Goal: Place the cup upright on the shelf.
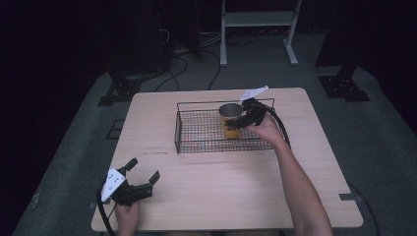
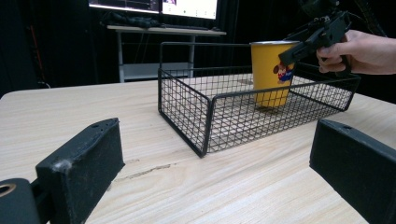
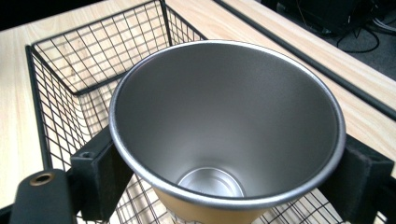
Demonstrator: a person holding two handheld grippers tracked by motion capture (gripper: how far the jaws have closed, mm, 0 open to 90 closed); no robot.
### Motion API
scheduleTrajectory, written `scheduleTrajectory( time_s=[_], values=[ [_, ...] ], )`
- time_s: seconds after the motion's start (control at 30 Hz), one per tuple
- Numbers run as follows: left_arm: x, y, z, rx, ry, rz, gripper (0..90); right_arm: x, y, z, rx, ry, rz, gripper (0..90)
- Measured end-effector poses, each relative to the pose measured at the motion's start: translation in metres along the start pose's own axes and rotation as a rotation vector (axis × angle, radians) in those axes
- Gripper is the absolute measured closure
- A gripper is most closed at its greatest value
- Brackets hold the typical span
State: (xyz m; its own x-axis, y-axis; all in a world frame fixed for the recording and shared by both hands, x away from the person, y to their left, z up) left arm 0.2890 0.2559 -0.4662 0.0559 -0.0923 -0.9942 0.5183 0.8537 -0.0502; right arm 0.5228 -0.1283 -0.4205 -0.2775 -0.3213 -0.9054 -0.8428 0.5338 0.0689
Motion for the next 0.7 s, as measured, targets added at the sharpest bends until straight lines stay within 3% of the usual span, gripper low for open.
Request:
scheduleTrajectory(
  time_s=[0.2,0.7],
  values=[
    [0.0,-0.0001,0.0,0.0,-0.001,0.0,1.7,0.0044,0.0007,0.004,0.003,0.04,-0.019,12.9],
    [-0.0001,0.0004,-0.0004,-0.001,-0.001,-0.002,1.7,0.0058,0.0054,0.0043,0.014,0.078,-0.064,12.4]
  ],
)
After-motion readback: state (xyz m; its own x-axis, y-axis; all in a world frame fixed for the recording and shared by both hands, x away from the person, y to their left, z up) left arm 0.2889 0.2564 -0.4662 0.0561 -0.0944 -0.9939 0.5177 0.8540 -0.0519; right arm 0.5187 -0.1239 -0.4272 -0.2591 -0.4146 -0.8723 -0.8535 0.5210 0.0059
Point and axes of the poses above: each handheld gripper's, and its own axes: z roughly forward along the jaws, x roughly out of its underside, y roughly to its left, the point moved 3 cm from there along z, roughly forward along the jaws, and after that the axes turned 11 degrees about -y, right-handed, at the moved point
